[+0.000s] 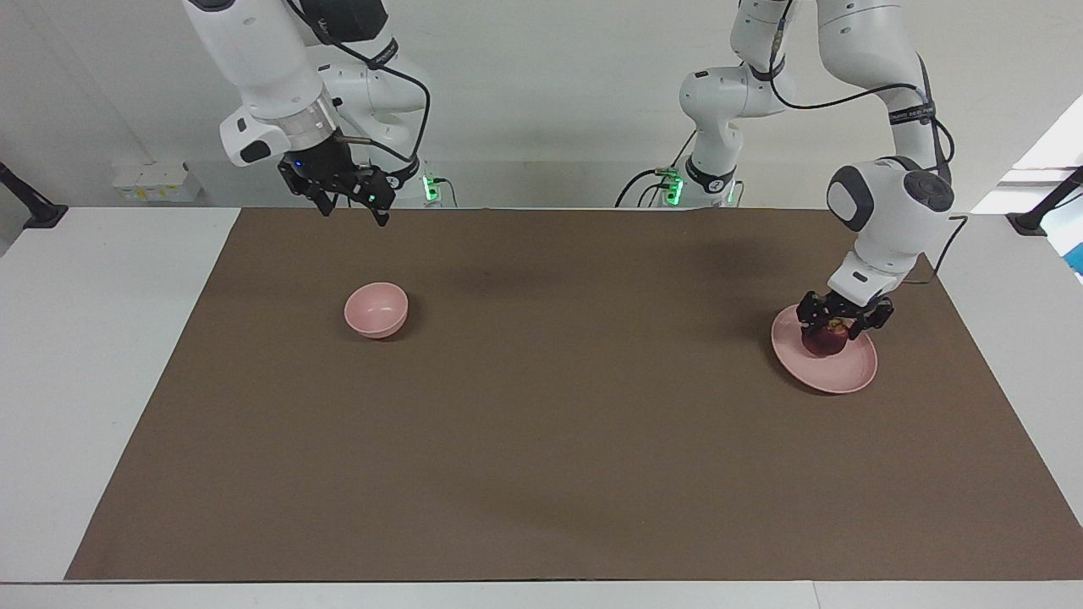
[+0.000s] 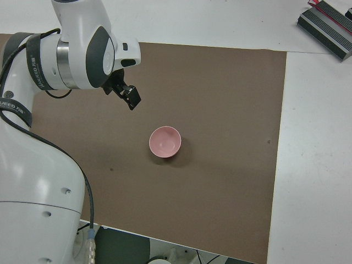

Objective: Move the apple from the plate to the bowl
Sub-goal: 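Reach the left gripper to the apple on the pink plate and grasp it, then lift the apple with the left gripper while the right gripper approaches it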

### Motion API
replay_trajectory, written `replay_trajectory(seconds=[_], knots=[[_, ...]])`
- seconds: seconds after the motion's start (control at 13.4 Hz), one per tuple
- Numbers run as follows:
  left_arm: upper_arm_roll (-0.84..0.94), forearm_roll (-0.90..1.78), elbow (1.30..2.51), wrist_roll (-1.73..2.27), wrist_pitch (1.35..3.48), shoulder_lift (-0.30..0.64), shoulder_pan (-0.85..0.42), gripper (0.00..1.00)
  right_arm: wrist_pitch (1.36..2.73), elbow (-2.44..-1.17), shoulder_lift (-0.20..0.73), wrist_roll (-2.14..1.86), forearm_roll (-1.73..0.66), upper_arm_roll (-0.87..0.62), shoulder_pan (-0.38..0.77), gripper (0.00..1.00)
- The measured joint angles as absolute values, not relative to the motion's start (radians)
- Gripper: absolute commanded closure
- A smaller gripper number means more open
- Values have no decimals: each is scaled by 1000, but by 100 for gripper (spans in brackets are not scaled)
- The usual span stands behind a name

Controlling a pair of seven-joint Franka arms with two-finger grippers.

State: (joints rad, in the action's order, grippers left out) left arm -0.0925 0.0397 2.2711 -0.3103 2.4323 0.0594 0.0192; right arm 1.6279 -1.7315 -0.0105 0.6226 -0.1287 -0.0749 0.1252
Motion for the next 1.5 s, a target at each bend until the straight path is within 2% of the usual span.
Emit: replay_trajectory(seconds=[0.07,0.45,0.67,1.05,1.5], knots=[[-92,40,2272,-310,2437,60,19,100,1644,-1733,12,662,-131,-75,147,0],[-92,42,2267,-310,2442,60,20,100,1721,-1734,94,830,-207,-77,229,0],[-80,57,2223,-306,2430,50,17,100,1781,-1740,121,927,-270,-78,266,0],[-63,271,2068,-256,2231,16,-36,100,1920,-1796,129,1040,-410,-78,305,0],[-33,489,2061,-184,2221,15,-104,100,2094,-1825,147,1066,-618,-78,343,0]])
